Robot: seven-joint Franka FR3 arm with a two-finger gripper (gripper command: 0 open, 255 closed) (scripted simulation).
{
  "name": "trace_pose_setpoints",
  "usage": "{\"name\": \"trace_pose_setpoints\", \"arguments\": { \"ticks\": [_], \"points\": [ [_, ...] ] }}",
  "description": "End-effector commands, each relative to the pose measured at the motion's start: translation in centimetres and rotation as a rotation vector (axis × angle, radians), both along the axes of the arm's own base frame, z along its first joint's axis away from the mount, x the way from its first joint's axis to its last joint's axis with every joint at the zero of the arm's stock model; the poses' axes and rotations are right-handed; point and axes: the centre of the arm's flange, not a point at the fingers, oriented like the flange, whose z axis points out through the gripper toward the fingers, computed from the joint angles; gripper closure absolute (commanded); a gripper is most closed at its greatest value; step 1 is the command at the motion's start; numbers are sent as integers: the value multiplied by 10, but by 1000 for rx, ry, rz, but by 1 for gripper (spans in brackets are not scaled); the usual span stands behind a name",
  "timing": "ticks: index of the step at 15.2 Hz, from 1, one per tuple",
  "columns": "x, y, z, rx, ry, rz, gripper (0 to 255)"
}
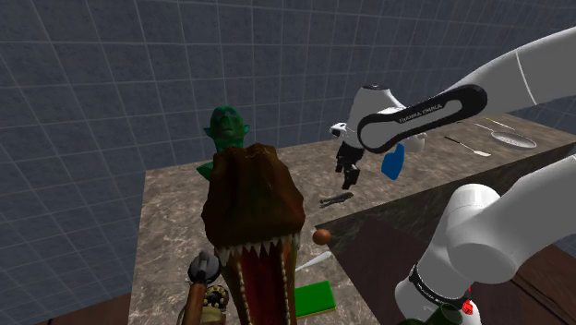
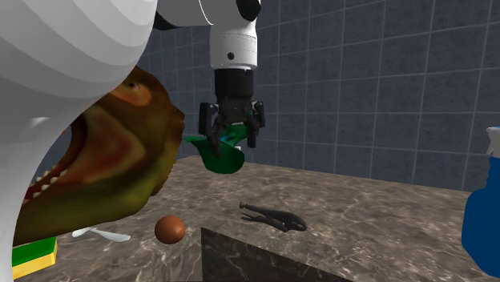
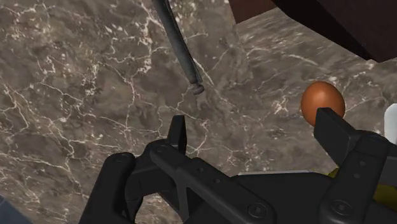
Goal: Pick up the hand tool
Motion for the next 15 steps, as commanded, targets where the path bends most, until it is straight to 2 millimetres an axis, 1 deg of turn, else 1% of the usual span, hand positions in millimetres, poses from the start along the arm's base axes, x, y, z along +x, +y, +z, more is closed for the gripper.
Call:
{"name": "trace_pose_setpoints", "arguments": {
  "ticks": [1, 10, 15],
  "points": [
    [3, -12, -21, -12, 4, 65, 0],
    [34, -68, -117, -62, 32, 332, 0],
    [34, -68, -144, -62, 32, 332, 0]
  ]
}}
